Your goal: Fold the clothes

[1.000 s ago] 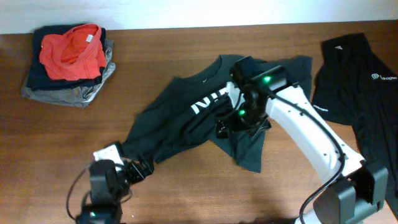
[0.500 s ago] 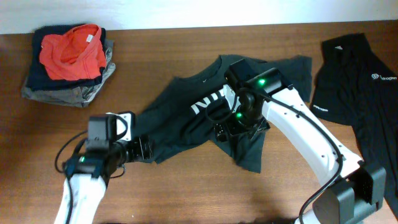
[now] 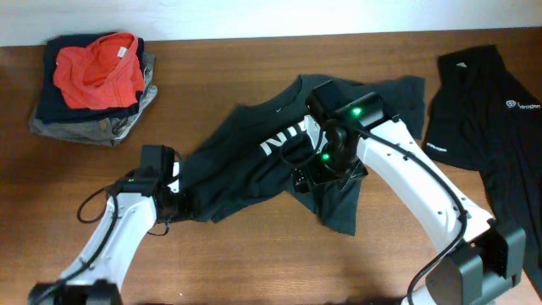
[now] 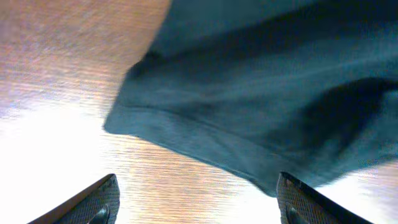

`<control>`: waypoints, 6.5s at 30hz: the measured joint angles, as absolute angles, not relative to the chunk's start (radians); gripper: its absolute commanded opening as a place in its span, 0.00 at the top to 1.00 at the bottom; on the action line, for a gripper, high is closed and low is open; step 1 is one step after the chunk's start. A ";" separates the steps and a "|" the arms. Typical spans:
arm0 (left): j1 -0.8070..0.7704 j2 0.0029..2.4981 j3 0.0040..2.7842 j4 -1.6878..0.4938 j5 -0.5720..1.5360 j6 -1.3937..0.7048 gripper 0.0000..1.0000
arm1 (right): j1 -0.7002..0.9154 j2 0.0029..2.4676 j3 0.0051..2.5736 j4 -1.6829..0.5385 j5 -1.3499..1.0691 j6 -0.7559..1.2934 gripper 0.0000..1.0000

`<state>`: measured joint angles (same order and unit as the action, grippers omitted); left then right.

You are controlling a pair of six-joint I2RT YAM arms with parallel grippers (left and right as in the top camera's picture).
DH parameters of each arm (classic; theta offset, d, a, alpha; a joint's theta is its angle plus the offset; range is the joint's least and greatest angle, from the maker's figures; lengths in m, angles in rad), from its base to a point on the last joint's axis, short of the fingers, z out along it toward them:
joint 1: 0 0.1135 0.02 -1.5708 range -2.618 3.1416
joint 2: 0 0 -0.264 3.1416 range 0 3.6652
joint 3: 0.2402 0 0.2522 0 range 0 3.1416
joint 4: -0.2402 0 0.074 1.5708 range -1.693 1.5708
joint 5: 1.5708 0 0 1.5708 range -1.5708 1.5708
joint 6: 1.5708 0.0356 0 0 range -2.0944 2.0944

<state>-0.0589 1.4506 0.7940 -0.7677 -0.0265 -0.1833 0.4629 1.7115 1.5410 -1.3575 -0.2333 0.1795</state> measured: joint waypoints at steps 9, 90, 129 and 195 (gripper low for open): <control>-0.059 1.525 0.794 -0.732 -0.093 -0.184 0.19 | 0.463 1.711 1.518 -1.354 -0.233 0.179 0.01; -0.004 1.639 0.829 -0.669 -0.079 -0.183 0.94 | 0.581 2.008 1.332 -0.807 -0.089 0.731 0.53; -0.003 1.244 1.018 -1.038 -0.026 -0.223 0.99 | 0.577 1.392 1.345 -1.196 0.081 0.733 0.96; -0.003 1.631 1.952 -1.216 -0.239 -0.298 0.99 | 0.480 1.382 1.793 -1.539 0.586 0.696 0.96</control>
